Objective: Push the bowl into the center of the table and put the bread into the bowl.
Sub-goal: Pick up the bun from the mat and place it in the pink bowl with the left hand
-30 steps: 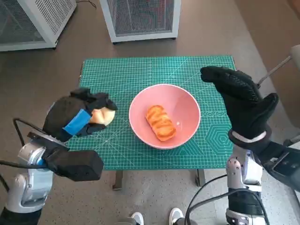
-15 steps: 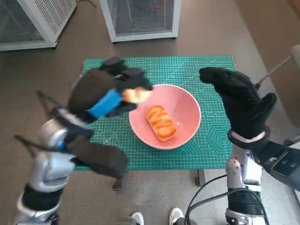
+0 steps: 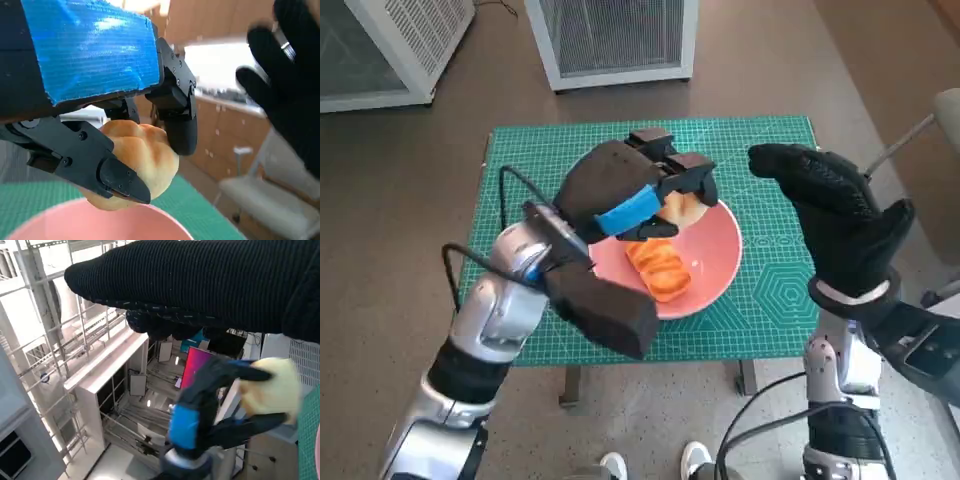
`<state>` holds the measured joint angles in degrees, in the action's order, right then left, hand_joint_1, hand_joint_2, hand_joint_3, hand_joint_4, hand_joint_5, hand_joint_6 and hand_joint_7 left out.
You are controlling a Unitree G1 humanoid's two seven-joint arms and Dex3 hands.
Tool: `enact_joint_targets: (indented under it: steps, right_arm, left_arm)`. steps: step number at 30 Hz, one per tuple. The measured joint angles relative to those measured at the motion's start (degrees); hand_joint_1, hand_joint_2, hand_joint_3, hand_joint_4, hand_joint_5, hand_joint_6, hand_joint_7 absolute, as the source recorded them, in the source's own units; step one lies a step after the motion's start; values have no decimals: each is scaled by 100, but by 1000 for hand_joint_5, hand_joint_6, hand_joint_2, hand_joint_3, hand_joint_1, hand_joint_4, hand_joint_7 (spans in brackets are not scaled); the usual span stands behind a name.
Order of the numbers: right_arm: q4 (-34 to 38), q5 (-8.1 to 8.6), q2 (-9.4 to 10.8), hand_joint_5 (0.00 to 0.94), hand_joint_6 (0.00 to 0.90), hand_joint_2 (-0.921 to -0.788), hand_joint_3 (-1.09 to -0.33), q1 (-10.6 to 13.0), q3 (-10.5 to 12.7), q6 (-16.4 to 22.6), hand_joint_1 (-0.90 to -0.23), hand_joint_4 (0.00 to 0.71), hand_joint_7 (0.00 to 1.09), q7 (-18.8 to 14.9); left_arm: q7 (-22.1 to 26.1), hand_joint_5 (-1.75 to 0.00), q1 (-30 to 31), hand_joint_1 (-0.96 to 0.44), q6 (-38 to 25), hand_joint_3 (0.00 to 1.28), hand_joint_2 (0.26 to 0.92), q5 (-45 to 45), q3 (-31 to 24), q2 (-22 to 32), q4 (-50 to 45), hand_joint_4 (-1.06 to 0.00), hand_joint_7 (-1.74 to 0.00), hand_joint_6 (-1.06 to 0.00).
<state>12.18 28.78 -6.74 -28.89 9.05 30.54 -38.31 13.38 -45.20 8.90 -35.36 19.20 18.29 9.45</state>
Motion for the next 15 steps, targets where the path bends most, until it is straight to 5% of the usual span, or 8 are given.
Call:
enact_joint_targets:
  steps: [5,8,10,15]
  right_arm:
    - [-3,-2,-3,24,112,-921,-485,31,2,3,-384,631,732,2]
    - [-11,-5,-6,26,113,-921,-484,51,7,11,-385,635,732,7]
    - [-20,-6,-6,26,114,-921,-485,61,6,11,-386,636,731,17]
    - [-64,-21,-5,26,113,-921,-486,80,0,10,-386,636,732,71]
  left_arm:
    - [109,-1265,-100,0,-58,174,921,0,123,-114,353,-558,-1315,-512]
    - [159,-786,-113,-236,-75,235,921,-19,223,-136,552,-456,-1411,-475]
    - [188,-460,-109,-298,-86,152,892,-52,292,-138,669,-418,-899,-403]
    - [230,-115,-51,-395,-110,36,913,-132,403,-91,767,-402,-449,-372]
